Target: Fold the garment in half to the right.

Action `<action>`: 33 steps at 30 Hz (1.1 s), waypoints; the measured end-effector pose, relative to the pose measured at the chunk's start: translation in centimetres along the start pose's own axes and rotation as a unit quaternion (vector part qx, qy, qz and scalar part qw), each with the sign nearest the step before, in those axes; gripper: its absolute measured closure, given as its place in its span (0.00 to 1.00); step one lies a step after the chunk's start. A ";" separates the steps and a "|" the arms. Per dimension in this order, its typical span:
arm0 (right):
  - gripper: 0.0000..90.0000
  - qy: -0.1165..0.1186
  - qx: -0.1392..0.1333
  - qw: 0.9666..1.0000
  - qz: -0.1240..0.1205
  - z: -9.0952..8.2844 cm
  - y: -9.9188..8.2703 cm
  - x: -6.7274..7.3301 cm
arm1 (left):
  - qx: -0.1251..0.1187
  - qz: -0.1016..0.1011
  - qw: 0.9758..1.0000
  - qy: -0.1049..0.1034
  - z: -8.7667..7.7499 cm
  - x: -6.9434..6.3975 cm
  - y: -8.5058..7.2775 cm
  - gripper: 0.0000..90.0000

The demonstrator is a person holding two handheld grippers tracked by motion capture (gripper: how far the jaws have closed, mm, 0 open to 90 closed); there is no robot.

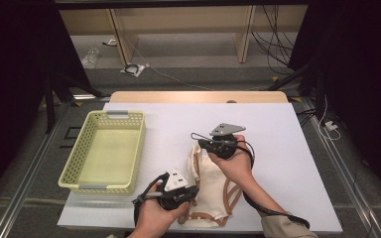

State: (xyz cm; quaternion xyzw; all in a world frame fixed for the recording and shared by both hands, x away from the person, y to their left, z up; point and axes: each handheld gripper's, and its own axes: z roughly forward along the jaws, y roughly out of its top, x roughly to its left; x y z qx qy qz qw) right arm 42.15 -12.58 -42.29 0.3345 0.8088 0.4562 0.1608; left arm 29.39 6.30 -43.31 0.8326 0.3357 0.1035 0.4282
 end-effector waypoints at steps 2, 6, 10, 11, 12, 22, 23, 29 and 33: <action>1.00 -0.003 0.002 1.000 -0.003 -0.1 0.0 -0.1 | 0.000 0.000 1.000 0.000 0.1 -0.1 0.1 0.96; 1.00 -0.004 0.001 1.000 -0.003 -0.3 -0.1 -0.2 | 0.002 0.000 1.000 -0.001 0.3 -0.1 0.1 0.96; 1.00 -0.006 0.001 1.000 -0.001 -0.4 -0.1 -0.3 | 0.002 0.000 1.000 -0.002 0.3 -0.1 0.2 0.96; 1.00 -0.005 0.002 1.000 0.000 -0.5 -0.1 -0.4 | 0.001 0.000 1.000 -0.002 0.3 -0.1 0.3 0.96; 1.00 -0.006 0.002 1.000 0.000 -0.5 -0.2 -0.4 | 0.000 0.000 1.000 -0.003 0.4 -0.1 0.3 0.96; 1.00 -0.011 0.002 1.000 0.004 -0.8 -0.4 -0.8 | 0.002 0.003 1.000 -0.005 0.6 -0.3 0.6 0.96; 1.00 -0.011 0.002 1.000 0.004 -0.8 -0.5 -0.8 | 0.002 0.004 1.000 -0.005 0.7 -0.3 0.6 0.96; 1.00 -0.013 0.002 1.000 0.006 -1.0 -0.6 -1.1 | 0.001 0.004 1.000 -0.008 0.8 -0.5 0.9 0.96; 1.00 -0.015 0.002 1.000 0.006 -1.1 -0.7 -1.2 | 0.003 0.004 1.000 -0.009 0.9 -0.5 0.9 0.96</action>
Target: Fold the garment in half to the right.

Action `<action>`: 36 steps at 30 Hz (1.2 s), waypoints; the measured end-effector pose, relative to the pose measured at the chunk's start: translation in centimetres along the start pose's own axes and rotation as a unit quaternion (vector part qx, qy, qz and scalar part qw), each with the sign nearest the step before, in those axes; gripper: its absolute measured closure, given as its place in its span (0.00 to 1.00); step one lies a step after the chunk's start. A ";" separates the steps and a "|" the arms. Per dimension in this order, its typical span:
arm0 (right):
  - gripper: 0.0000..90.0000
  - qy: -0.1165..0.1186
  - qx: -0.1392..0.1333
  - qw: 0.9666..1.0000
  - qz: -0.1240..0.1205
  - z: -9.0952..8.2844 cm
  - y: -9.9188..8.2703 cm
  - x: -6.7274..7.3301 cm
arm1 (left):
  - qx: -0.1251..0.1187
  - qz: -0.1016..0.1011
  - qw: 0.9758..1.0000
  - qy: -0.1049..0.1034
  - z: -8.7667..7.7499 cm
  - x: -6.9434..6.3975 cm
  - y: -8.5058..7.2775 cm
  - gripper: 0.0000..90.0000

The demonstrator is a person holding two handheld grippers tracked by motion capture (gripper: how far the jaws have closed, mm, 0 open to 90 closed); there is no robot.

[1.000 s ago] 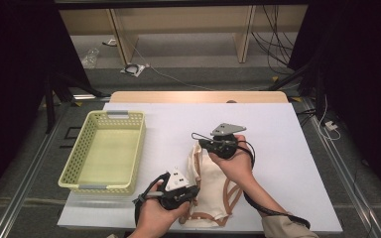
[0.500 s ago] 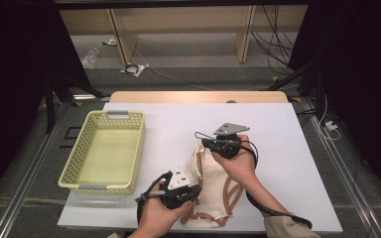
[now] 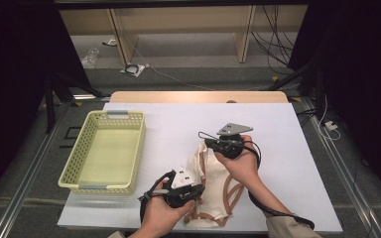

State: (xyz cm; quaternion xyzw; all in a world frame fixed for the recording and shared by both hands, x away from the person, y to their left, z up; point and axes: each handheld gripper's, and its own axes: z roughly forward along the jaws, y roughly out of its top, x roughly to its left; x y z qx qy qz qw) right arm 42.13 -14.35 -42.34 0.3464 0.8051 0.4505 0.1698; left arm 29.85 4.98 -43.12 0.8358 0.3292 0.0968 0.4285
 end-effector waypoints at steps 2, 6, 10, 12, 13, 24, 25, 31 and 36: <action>1.00 0.001 -0.001 1.000 0.002 0.0 -0.1 -0.1 | 0.000 -0.001 1.000 0.000 0.0 0.0 0.0 0.96; 1.00 0.000 -0.001 1.000 0.005 -0.2 -0.2 -0.2 | -0.001 -0.002 1.000 -0.002 0.1 -0.1 0.1 0.96; 1.00 0.000 -0.001 1.000 0.005 -0.3 -0.3 -0.4 | 0.001 -0.001 1.000 -0.003 0.3 -0.1 0.0 0.96; 1.00 -0.001 -0.001 1.000 0.007 -0.3 -0.3 -0.5 | 0.001 0.000 1.000 -0.003 0.3 -0.1 0.1 0.96; 1.00 0.000 -0.002 1.000 0.007 -0.4 -0.3 -0.5 | 0.000 -0.001 1.000 -0.002 0.2 0.0 0.1 0.96; 1.00 -0.003 0.001 1.000 0.011 -0.5 -0.5 -0.8 | 0.001 -0.003 1.000 -0.006 0.6 -0.1 0.2 0.96; 1.00 -0.004 0.001 1.000 0.011 -0.5 -0.5 -0.9 | 0.002 -0.003 1.000 -0.006 0.6 -0.1 0.3 0.96; 1.00 -0.005 0.002 1.000 0.011 -0.6 -0.5 -1.0 | 0.000 -0.004 1.000 -0.006 0.6 -0.2 0.4 0.96; 1.00 -0.007 0.001 1.000 0.013 -0.7 -0.5 -1.1 | 0.000 -0.003 1.000 -0.007 0.6 -0.1 0.5 0.96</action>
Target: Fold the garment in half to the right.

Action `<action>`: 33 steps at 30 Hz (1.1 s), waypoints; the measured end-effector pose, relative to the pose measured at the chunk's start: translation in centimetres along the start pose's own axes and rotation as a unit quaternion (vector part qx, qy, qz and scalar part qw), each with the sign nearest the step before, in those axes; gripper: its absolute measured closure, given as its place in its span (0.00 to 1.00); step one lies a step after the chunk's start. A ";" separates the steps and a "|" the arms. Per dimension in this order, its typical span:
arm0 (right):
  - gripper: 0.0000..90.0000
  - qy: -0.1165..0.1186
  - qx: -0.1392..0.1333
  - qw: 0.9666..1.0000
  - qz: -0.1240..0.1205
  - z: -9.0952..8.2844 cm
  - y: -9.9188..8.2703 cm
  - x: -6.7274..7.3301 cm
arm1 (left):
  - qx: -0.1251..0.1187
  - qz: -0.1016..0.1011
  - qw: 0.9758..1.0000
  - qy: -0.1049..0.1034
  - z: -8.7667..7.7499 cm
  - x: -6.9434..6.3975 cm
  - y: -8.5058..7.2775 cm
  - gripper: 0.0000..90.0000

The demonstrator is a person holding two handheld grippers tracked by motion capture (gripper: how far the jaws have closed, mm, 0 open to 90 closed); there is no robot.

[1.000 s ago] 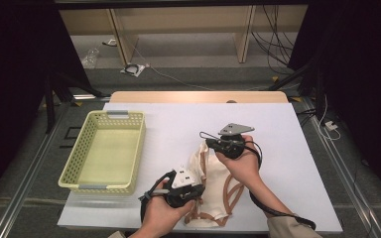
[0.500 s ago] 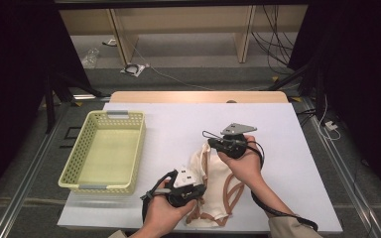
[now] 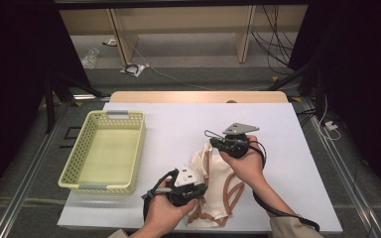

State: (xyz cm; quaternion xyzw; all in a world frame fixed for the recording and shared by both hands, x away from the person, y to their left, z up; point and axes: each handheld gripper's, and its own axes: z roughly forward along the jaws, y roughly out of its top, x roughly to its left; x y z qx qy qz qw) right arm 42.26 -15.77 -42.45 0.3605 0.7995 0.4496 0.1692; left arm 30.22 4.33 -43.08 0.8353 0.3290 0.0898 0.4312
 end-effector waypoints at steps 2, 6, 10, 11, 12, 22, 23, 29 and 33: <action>1.00 -0.002 0.003 1.000 -0.001 0.0 0.0 0.0 | 0.001 -0.001 1.000 -0.001 0.1 0.0 0.0 0.96; 1.00 0.001 0.000 1.000 0.002 -0.1 -0.2 -0.1 | 0.002 -0.001 1.000 -0.002 0.3 -0.1 0.0 0.96; 1.00 -0.002 0.002 1.000 0.002 -0.1 -0.3 -0.3 | 0.003 0.001 1.000 -0.004 0.5 -0.2 0.1 0.96; 1.00 -0.003 0.004 1.000 0.002 -0.2 -0.3 -0.3 | 0.002 0.001 1.000 -0.005 0.5 -0.3 0.2 0.96; 1.00 -0.004 0.006 1.000 0.002 -0.3 -0.3 -0.4 | 0.003 0.003 1.000 -0.006 0.6 -0.3 0.2 0.96; 1.00 -0.006 0.005 1.000 0.007 -0.6 -0.7 -0.8 | 0.005 0.007 1.000 -0.009 1.0 -0.6 0.3 0.96; 1.00 -0.006 0.006 1.000 0.007 -0.6 -0.8 -0.8 | 0.005 0.008 1.000 -0.009 1.1 -0.7 0.3 0.96; 1.00 -0.008 0.002 1.000 0.015 -0.9 -1.0 -1.2 | 0.004 0.012 1.000 -0.010 1.2 -0.8 0.4 0.96; 1.00 -0.009 0.002 1.000 0.015 -1.0 -1.1 -1.3 | 0.005 0.014 1.000 -0.011 1.3 -0.9 0.4 0.96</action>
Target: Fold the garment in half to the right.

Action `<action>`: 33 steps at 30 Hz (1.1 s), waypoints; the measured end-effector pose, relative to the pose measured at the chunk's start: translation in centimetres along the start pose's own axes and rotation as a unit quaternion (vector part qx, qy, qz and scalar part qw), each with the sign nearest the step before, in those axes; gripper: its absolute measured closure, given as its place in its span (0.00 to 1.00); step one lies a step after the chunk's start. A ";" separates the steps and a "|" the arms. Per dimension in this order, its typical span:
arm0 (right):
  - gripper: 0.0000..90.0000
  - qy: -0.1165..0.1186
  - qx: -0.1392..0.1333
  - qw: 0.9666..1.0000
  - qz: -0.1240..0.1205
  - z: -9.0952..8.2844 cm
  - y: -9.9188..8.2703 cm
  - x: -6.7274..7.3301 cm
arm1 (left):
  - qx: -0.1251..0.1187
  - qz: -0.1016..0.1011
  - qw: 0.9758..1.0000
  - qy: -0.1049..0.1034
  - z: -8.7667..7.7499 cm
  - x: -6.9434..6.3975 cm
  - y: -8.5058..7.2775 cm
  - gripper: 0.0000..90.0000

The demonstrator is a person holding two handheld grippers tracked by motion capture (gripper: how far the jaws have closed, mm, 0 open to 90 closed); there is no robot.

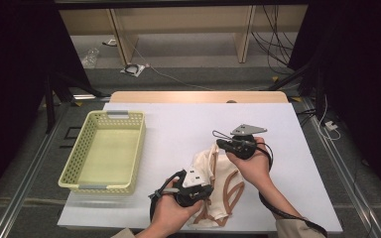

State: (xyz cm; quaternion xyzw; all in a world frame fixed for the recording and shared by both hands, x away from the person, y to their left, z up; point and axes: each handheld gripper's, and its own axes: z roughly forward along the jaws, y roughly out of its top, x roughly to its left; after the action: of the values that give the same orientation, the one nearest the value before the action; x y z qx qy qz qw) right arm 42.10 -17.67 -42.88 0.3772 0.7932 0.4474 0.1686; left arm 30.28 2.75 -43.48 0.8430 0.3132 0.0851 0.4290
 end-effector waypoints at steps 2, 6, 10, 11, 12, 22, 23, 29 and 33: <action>1.00 0.000 0.001 1.000 0.001 0.0 0.0 0.0 | 0.000 0.002 1.000 0.000 0.1 0.0 0.0 0.96; 1.00 -0.001 0.004 1.000 0.002 0.0 -0.1 -0.1 | 0.000 0.002 1.000 0.000 0.0 0.0 0.0 0.96; 1.00 -0.001 0.004 1.000 0.002 0.0 -0.2 -0.2 | 0.000 0.003 1.000 0.000 0.1 -0.1 0.1 0.96; 1.00 -0.001 0.004 1.000 0.003 0.0 -0.2 -0.3 | 0.001 0.004 1.000 -0.001 0.2 -0.1 0.1 0.96; 1.00 -0.001 0.004 1.000 0.004 -0.1 -0.2 -0.3 | 0.001 0.004 1.000 -0.001 0.2 -0.1 0.1 0.96; 1.00 -0.003 0.003 1.000 0.005 -0.2 -0.3 -0.5 | 0.000 0.006 1.000 -0.002 0.3 -0.2 0.2 0.96; 1.00 -0.003 0.003 1.000 0.005 -0.3 -0.3 -0.5 | 0.000 0.005 1.000 -0.002 0.3 -0.2 0.2 0.96; 1.00 -0.005 0.004 1.000 0.006 -0.3 -0.4 -0.6 | 0.000 0.007 1.000 -0.003 0.3 -0.3 0.3 0.96; 1.00 -0.005 0.005 1.000 0.007 -0.4 -0.5 -0.7 | -0.001 0.008 1.000 -0.004 0.3 -0.3 0.4 0.96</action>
State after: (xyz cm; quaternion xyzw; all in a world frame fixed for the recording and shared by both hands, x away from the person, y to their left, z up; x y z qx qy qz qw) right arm 42.13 -18.59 -43.11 0.3858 0.7917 0.4431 0.1675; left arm 30.33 2.16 -43.35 0.8453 0.3050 0.0857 0.4303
